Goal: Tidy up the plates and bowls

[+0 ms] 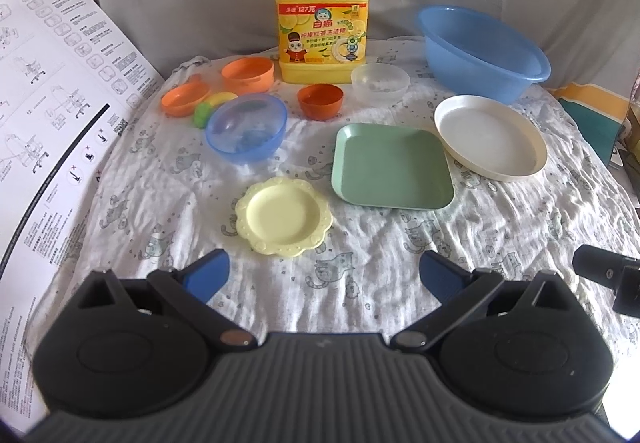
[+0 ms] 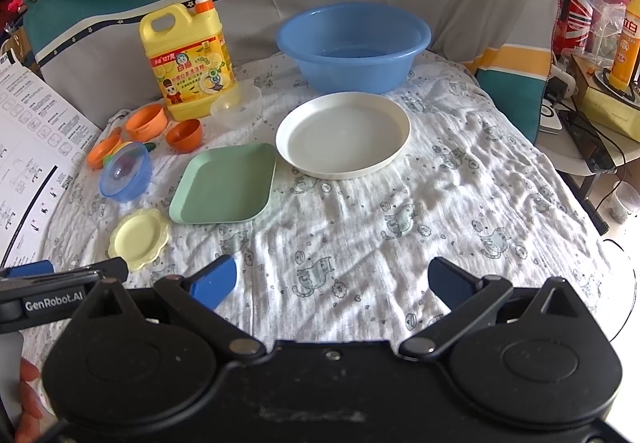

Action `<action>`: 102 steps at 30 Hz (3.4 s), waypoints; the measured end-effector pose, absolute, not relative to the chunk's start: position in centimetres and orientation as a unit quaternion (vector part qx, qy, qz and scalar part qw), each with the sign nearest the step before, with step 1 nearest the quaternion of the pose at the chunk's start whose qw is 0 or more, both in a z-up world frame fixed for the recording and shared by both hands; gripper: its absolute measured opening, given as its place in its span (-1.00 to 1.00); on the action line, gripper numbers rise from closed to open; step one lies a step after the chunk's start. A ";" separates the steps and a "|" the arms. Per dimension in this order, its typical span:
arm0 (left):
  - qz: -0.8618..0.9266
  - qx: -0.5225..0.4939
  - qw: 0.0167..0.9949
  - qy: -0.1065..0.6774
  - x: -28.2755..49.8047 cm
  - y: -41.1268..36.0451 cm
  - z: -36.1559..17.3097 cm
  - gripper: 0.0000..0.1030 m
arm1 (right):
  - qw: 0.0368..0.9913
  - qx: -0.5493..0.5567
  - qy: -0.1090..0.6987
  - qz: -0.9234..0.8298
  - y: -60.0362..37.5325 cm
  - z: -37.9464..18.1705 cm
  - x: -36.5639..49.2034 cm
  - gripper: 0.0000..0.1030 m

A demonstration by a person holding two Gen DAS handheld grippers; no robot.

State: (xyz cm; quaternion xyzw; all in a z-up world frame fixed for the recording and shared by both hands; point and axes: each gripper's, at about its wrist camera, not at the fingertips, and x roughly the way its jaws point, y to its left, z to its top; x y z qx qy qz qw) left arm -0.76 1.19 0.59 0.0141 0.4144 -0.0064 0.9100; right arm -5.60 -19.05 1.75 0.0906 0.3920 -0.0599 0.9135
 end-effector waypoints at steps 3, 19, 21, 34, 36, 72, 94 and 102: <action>-0.006 0.015 0.910 0.414 -0.8 1.2 0.5 1.00 | 0.913 0.090 0.393 -0.060 -19.0 1.7 -5.5 1.00; -0.012 0.024 0.908 0.417 -0.5 1.2 -0.4 1.00 | 0.908 0.094 0.405 -0.061 -19.6 0.4 -4.8 1.00; -0.016 0.029 0.908 0.418 -0.2 1.0 -0.7 1.00 | 0.906 0.095 0.409 -0.062 -19.9 -0.1 -4.4 1.00; -0.075 0.059 0.912 0.399 4.8 -2.7 -2.0 1.00 | 0.895 0.137 0.414 -0.094 -25.5 -2.9 1.2 1.00; -0.085 0.056 0.912 0.397 6.1 -3.4 -2.1 1.00 | 0.893 0.149 0.415 -0.091 -26.5 -3.2 2.3 1.00; -0.161 0.113 0.868 0.456 25.4 -16.9 -8.0 0.45 | 0.900 0.172 0.384 -0.111 -35.3 -10.0 14.2 -0.78; -0.168 0.118 0.864 0.459 24.0 -17.6 -7.6 -0.67 | 0.901 0.152 0.385 -0.130 -33.6 -9.3 13.5 -0.63; -0.162 0.103 0.871 0.452 20.3 -17.0 -4.5 -0.67 | 0.903 0.155 0.378 -0.131 -33.4 -6.3 10.6 -0.63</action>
